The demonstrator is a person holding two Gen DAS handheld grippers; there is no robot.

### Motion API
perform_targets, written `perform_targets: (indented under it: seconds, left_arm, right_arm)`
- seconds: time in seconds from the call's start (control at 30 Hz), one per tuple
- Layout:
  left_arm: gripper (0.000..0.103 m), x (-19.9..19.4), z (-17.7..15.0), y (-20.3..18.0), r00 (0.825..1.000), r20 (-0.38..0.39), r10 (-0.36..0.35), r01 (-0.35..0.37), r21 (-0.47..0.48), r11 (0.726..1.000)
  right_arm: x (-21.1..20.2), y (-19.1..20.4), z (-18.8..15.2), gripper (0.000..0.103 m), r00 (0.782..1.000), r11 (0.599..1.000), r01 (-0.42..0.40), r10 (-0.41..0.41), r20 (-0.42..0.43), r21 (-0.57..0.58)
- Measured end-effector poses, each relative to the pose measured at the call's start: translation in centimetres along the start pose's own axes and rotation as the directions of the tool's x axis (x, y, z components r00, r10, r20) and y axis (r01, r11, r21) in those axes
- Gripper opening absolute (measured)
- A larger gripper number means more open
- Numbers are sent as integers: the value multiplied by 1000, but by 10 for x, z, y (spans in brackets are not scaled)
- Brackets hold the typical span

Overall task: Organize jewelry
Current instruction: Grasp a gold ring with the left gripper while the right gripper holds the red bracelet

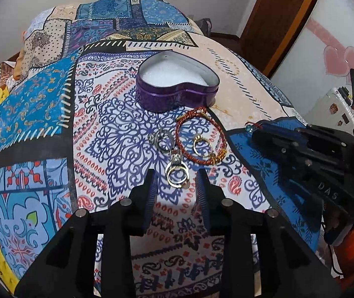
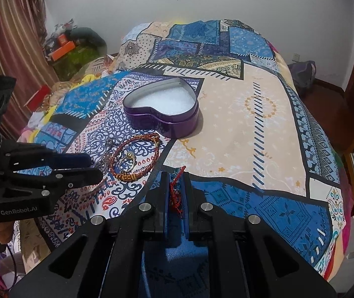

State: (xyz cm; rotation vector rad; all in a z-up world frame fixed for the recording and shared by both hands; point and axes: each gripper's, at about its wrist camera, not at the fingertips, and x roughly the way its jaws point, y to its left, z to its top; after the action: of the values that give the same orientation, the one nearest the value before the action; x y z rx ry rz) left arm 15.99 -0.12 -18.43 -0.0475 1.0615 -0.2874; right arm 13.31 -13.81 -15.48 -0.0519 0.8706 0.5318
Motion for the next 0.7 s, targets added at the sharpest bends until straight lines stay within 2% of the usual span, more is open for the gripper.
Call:
perform_targets:
  seconds: [0.33, 0.4, 0.43, 0.5, 0.63, 0.7]
  left_arm:
    - [32, 5, -5, -9, 1000, 7, 8, -8, 12, 1000]
    - [25, 5, -5, -9, 1000, 17, 19, -19, 9, 1000]
    - [18, 5, -6, -10, 999, 18, 26, -27, 10, 1000]
    - [17, 4, -7, -10, 999, 27, 28, -28, 10, 1000]
    - [7, -1, -9, -10, 999, 34, 28, -29, 17, 999]
    - [7, -5, -9, -10, 998, 47, 29, -30, 16, 999]
  right_arm:
    - [-5, 3, 2, 8, 1000, 1000, -5, 5, 19, 3]
    - [-8, 4, 3, 8, 1000, 1000, -3, 3, 27, 6]
    - [-10, 3, 3, 8, 1000, 1000, -2, 2, 31, 8]
    - [-12, 2, 4, 8, 999, 1000, 1, -1, 38, 12]
    - [-17, 2, 6, 8, 999, 1000, 4, -5, 48, 14]
    - [-19, 4, 7, 8, 999, 1000, 6, -6, 54, 13]
